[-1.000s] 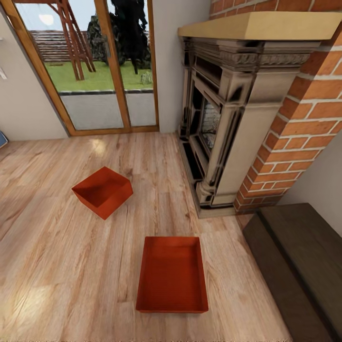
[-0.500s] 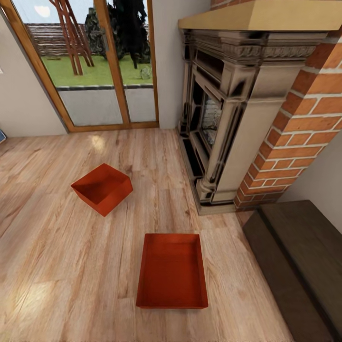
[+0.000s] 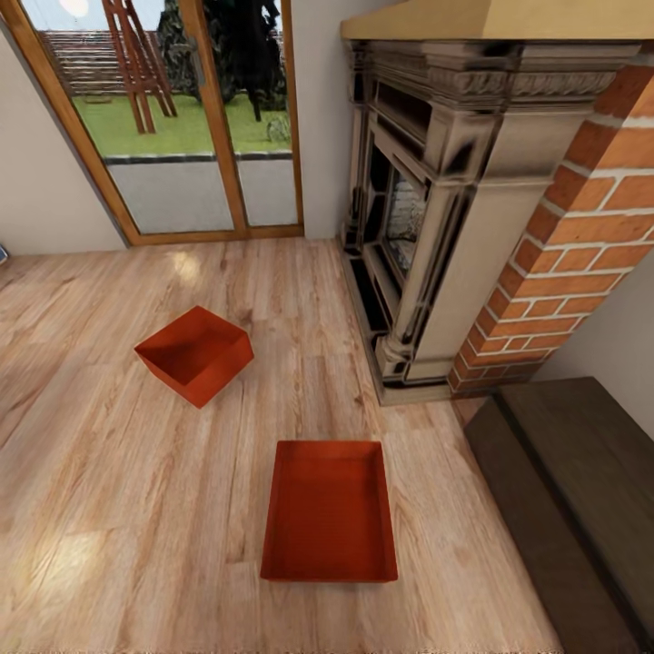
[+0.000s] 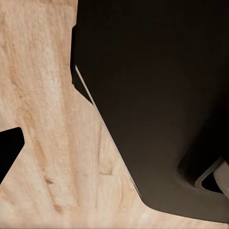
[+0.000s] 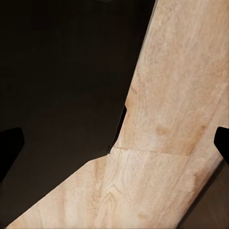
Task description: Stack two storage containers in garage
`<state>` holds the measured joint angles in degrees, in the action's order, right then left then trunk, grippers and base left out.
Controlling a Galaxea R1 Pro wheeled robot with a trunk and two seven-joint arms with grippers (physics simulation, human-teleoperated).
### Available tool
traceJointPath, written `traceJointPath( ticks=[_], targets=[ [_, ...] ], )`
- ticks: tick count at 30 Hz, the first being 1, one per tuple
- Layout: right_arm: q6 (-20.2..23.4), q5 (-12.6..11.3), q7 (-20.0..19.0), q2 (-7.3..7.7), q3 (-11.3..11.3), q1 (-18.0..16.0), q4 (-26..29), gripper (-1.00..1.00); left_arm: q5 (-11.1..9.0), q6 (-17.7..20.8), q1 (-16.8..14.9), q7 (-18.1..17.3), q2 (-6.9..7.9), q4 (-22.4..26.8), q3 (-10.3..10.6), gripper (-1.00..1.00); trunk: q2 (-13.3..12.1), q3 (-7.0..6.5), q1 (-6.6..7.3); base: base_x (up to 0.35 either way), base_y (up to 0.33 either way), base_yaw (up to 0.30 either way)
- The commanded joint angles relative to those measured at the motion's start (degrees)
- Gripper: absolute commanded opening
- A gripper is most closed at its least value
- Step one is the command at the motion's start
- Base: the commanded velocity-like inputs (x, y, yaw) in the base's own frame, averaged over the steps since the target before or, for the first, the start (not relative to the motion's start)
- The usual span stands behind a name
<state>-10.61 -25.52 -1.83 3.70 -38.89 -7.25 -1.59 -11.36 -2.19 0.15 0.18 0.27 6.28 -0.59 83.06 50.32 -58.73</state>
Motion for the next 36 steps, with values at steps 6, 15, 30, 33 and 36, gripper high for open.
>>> traceJointPath(
  ticks=[6,15,30,33,36],
  targets=[
    [-0.30,-0.58,-0.19,-0.07,-0.48,-0.04,-0.17,1.00,-0.33,-0.09,0.03,-0.01,0.01,0.04,-0.02,1.00,0.02,0.59,0.00,0.000,0.000,0.000],
    [-0.29,-0.58,-0.19,-0.10,-0.48,-0.04,-0.17,1.00,-0.33,-0.09,0.02,-0.01,0.00,0.04,-0.02,1.00,0.02,1.42,0.00,0.000,0.000,0.000],
    [-0.01,-0.66,-0.22,-0.12,-0.48,-0.04,-0.17,1.00,-0.33,-0.09,0.03,-0.01,0.03,0.04,-0.09,1.00,0.02,1.95,0.00,0.000,0.000,0.000],
    [0.01,-0.65,-0.20,-0.12,-0.48,-0.04,-0.17,1.00,-0.33,-0.09,0.00,-0.01,0.02,0.04,-0.10,1.00,0.02,1.95,0.00,0.000,0.000,0.000],
    [-0.12,-0.67,-0.21,-0.11,-0.48,-0.04,-0.17,1.00,-0.33,-0.09,-0.02,-0.01,0.00,0.04,-0.11,1.00,0.02,1.95,0.00,0.000,0.000,0.000]
  ],
)
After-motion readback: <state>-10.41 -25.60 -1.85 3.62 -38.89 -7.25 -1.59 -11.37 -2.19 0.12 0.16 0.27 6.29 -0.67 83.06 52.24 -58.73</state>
